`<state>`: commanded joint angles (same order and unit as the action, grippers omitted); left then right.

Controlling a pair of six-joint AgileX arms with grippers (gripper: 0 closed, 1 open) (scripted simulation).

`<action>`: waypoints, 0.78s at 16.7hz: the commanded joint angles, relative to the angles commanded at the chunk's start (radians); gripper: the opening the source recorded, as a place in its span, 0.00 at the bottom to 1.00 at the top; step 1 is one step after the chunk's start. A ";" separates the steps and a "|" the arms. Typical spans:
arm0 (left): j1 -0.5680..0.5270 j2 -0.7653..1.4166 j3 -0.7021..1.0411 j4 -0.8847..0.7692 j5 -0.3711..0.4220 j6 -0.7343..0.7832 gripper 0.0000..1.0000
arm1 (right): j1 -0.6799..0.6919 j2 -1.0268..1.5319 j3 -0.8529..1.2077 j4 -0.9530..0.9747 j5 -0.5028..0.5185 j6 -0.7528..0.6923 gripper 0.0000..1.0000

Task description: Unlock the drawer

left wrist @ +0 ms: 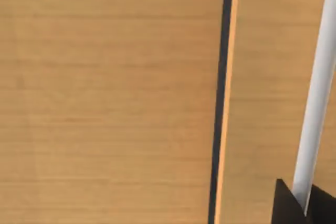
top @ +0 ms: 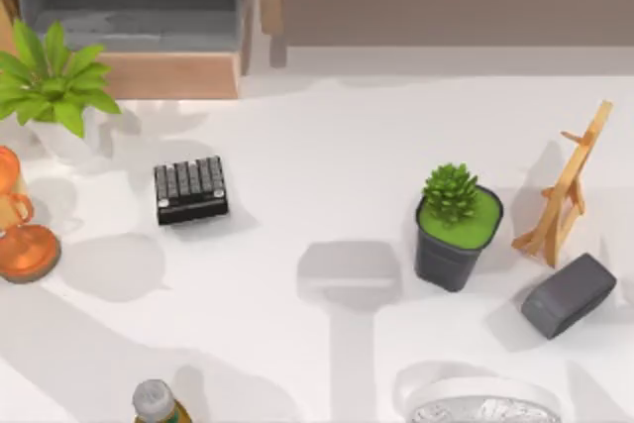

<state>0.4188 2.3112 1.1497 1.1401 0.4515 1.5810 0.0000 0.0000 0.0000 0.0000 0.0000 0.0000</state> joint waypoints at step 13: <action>0.054 -0.096 -0.222 0.119 0.060 0.003 0.00 | 0.000 0.000 0.000 0.000 0.000 0.000 1.00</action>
<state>0.4733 2.2152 0.9276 1.2587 0.5113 1.5838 0.0000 0.0000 0.0000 0.0000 0.0000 0.0000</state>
